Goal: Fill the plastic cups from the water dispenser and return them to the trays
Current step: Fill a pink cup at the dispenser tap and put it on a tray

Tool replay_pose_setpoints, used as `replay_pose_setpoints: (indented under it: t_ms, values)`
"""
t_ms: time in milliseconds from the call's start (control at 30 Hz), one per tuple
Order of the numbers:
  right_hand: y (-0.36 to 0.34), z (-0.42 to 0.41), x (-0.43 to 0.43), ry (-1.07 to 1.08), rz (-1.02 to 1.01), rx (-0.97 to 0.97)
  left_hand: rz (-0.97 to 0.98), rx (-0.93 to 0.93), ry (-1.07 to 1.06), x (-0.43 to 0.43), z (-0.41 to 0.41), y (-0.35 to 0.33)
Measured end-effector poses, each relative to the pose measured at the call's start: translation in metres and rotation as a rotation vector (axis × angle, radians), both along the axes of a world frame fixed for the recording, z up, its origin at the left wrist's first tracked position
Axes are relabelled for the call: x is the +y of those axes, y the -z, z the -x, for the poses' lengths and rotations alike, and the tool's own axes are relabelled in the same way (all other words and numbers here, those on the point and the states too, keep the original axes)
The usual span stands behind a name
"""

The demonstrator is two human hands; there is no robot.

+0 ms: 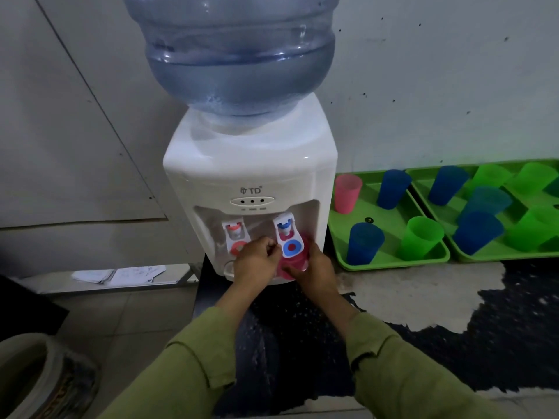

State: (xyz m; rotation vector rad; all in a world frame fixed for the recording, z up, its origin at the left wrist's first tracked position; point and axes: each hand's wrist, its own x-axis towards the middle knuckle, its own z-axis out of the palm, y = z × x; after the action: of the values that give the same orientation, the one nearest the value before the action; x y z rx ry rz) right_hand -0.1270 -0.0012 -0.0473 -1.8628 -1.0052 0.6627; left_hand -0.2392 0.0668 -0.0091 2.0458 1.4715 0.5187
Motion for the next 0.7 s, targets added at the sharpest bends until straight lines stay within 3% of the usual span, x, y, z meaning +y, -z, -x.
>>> replay_pose_setpoints:
  t_ms: [300, 700]
  values:
    - [-0.004, -0.002, 0.001, -0.020, 0.050, -0.048, 0.004, -0.179, 0.060, -0.011, 0.013, -0.005]
    - [-0.003, -0.002, -0.001, -0.034, 0.012, -0.032, 0.199, -0.382, 0.002, 0.001, 0.019, -0.027]
